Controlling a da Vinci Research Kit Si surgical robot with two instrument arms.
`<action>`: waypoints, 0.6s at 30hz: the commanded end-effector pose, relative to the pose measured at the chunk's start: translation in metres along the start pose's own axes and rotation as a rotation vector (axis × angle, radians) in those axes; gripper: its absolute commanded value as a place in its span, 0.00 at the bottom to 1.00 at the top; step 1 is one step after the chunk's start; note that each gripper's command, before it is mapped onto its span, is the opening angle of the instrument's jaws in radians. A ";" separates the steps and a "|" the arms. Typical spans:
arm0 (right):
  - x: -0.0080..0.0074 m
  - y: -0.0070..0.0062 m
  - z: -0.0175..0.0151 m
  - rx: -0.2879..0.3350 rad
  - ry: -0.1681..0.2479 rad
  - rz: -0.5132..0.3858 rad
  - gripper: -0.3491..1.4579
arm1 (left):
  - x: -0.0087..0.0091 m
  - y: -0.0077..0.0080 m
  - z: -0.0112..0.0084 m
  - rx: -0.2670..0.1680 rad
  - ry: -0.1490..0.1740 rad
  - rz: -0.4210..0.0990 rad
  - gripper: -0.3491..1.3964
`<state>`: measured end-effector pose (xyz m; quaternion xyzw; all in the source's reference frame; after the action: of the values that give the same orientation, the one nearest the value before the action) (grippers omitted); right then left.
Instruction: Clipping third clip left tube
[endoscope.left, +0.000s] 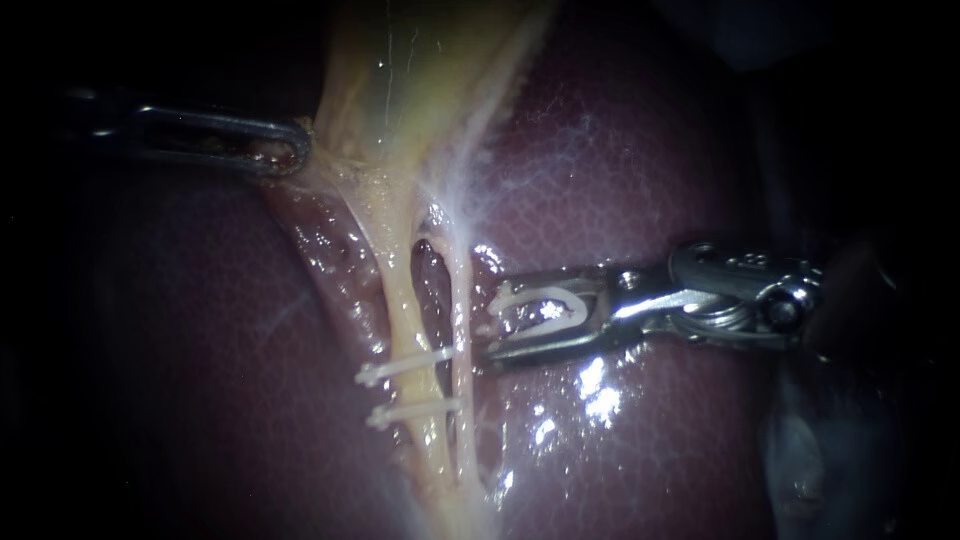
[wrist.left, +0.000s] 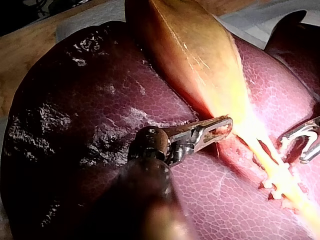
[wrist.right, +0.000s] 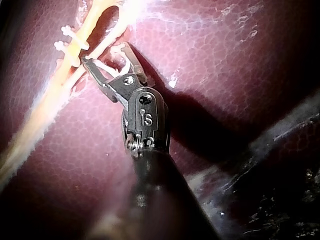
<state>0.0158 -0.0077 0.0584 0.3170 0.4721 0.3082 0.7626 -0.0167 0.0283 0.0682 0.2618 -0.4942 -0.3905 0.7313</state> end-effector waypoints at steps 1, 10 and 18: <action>0.0005 -0.0003 0.0000 0.005 0.017 0.006 0.47 | 0.0000 0.0000 0.0000 0.000 0.000 0.000 0.00; 0.0017 -0.0014 0.0016 0.066 0.060 0.014 0.47 | 0.0000 0.0000 0.0000 0.000 0.000 0.000 0.00; 0.0003 -0.0002 0.0035 0.108 0.073 0.052 0.47 | 0.0001 0.0000 0.0001 -0.001 0.000 0.000 0.00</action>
<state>0.0193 -0.0084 0.0597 0.3600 0.5067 0.3143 0.7176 -0.0168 0.0282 0.0683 0.2616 -0.4939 -0.3908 0.7314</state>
